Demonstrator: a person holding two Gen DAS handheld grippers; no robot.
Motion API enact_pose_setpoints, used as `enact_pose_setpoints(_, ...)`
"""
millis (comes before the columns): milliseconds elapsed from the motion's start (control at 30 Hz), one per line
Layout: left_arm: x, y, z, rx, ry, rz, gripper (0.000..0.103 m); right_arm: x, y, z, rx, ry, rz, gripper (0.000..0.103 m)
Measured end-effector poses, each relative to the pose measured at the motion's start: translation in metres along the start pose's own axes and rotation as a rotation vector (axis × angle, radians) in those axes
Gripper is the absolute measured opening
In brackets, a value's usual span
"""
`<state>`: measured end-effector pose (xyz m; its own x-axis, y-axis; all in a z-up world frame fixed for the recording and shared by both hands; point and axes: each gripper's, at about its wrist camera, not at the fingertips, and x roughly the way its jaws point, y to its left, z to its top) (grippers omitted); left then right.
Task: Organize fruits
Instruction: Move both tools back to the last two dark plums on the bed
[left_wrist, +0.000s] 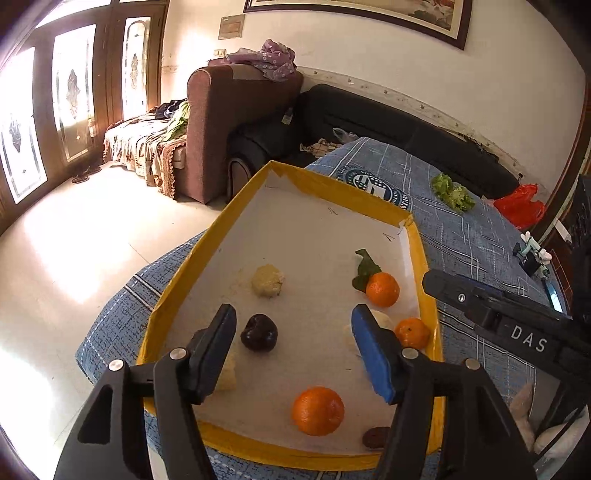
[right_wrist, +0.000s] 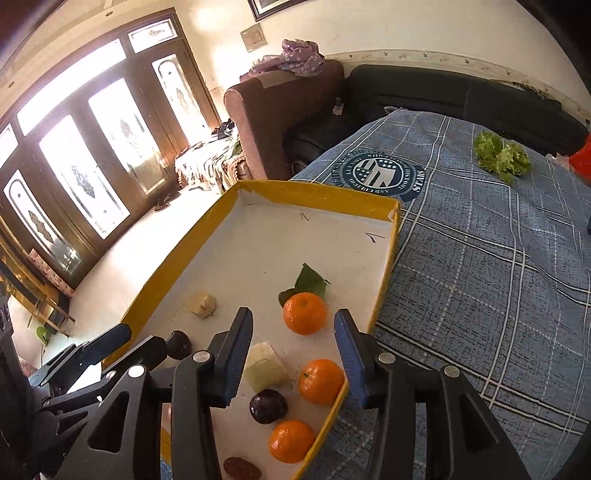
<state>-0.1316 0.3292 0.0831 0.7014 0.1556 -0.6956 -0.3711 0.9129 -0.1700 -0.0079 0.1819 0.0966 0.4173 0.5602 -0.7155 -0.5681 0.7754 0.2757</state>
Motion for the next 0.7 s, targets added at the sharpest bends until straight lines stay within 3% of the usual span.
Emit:
enact_pose_setpoints(133,-0.009,-0.024,-0.004,0.045,-0.008,-0.034,0.070,-0.022,-0.022,-0.015,0.043,-0.010,-0.011,0.054)
enact_pose_setpoints(367,-0.023,-0.071,-0.017,0.143,-0.005,-0.095,0.071,-0.056,-0.076,-0.054,0.140,-0.017,-0.068,0.054)
enact_pose_setpoints(600,-0.033,-0.116,-0.032,0.234,0.000,-0.169,0.072,-0.133,-0.165,-0.101,0.268,-0.067,-0.198,0.054)
enact_pose_setpoints(700,-0.031,-0.133,-0.039,0.263,0.015,-0.193,0.072,-0.179,-0.217,-0.122,0.349,-0.108,-0.292,0.053)
